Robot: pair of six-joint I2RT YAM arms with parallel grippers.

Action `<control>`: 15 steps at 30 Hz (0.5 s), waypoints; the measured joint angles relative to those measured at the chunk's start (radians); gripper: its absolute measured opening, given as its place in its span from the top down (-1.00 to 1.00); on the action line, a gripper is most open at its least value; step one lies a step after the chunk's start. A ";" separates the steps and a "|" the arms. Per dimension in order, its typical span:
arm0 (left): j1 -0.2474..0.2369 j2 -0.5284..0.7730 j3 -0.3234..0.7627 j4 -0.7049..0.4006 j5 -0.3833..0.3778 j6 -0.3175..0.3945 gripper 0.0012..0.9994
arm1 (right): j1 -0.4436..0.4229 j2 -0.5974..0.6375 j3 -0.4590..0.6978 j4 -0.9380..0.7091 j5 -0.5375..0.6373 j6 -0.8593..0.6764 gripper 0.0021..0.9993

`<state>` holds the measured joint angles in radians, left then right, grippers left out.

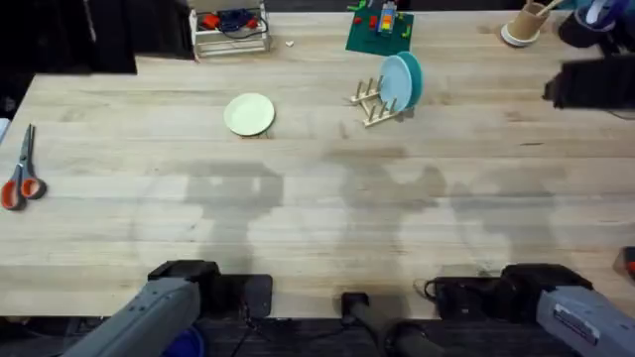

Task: Pick up the plates from the table one by one and place each into a slot on the dish rack.

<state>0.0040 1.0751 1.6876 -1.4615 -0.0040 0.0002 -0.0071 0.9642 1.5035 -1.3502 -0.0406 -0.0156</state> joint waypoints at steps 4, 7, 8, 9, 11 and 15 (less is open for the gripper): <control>0.000 0.087 0.080 -0.071 0.000 0.000 -0.99 | 0.000 0.079 0.040 -0.011 0.001 -0.020 -0.99; 0.000 0.118 0.101 -0.080 0.000 0.000 -0.99 | 0.000 0.111 0.041 -0.012 0.003 -0.041 -0.99; 0.000 0.123 0.101 -0.081 0.000 0.000 -0.99 | 0.000 0.119 0.041 -0.012 0.003 -0.049 -0.99; 0.000 0.128 0.101 -0.082 0.000 0.000 -0.99 | 0.000 0.124 0.041 -0.012 0.003 -0.058 -0.99; 0.000 0.135 0.101 -0.085 0.000 0.000 -0.99 | 0.000 0.129 0.041 -0.012 0.003 -0.069 -0.99; 0.000 0.138 0.101 -0.090 0.000 0.000 -0.99 | 0.000 0.129 0.042 -0.014 0.003 -0.081 -0.99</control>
<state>0.0040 1.2128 1.7891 -1.5517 -0.0042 0.0002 -0.0071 1.0931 1.5455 -1.3640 -0.0372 -0.0966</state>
